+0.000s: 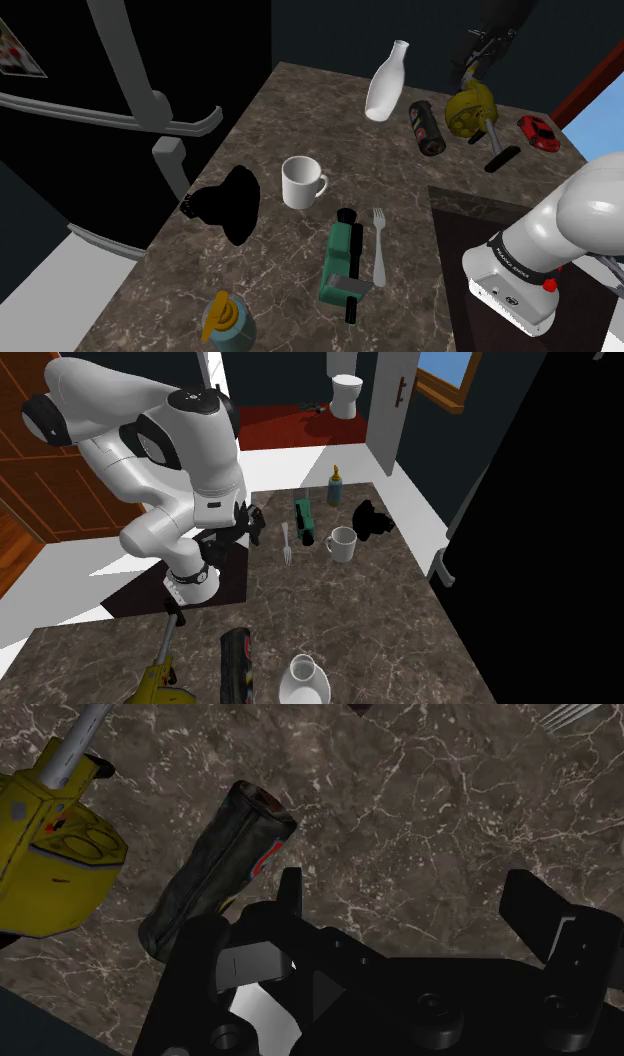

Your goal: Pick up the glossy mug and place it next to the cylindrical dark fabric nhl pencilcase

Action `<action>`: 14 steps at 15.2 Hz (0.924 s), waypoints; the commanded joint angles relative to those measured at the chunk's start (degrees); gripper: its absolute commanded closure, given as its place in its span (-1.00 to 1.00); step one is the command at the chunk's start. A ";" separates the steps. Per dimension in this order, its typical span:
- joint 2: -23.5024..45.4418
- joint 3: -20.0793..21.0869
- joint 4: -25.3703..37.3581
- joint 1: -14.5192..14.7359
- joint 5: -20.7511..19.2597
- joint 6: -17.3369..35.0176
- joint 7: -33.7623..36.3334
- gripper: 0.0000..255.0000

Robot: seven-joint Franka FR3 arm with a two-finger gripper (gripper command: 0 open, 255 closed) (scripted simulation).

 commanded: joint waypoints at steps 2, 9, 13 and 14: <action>0.21 1.30 -0.57 0.44 0.78 0.87 1.62 -1.00; 4.36 10.52 -2.34 3.42 5.80 7.57 12.85 -1.00; 8.77 15.87 -1.54 4.65 7.82 11.70 19.27 -1.00; 10.09 17.20 -1.13 4.88 8.17 12.74 20.89 -1.00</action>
